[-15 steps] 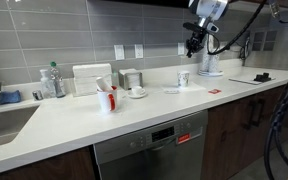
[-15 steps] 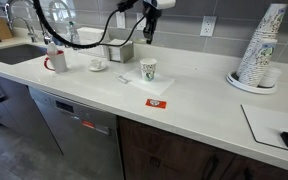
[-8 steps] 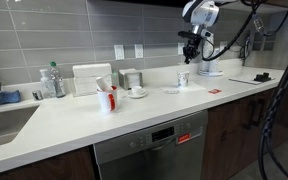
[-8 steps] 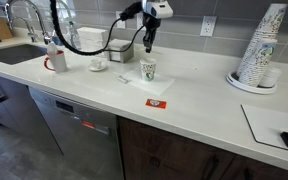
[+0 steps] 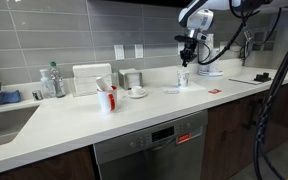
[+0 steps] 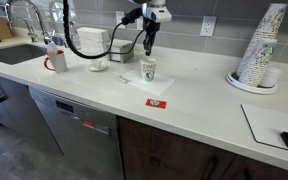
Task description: Put the plastic spoon on the paper cup
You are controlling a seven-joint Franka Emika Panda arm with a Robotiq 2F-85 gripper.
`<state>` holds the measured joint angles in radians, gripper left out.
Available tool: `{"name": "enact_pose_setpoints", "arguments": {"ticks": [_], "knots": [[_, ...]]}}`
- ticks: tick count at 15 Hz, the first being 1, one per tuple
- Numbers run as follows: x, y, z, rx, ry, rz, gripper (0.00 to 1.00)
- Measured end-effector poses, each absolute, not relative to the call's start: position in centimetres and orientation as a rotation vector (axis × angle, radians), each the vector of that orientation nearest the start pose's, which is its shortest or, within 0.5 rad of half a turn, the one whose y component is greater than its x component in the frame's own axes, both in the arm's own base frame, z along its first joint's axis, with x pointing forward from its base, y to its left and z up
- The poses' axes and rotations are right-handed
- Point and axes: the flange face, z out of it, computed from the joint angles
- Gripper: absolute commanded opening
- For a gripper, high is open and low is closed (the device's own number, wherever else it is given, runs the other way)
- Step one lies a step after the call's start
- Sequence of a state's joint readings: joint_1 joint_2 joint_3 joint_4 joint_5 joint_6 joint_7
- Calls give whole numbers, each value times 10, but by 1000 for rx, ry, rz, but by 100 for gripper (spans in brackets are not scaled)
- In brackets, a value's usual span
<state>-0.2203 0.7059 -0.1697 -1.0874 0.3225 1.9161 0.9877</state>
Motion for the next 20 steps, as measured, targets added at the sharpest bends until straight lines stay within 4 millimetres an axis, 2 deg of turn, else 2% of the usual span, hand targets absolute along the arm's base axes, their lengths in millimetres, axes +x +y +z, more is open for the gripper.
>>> {"name": "enact_pose_setpoints", "arguments": {"ticks": [11,20], "knots": [[740,-227,408,-2243,1924,-42,4],[745,-227,406,-2247,1944,-40,4]]}}
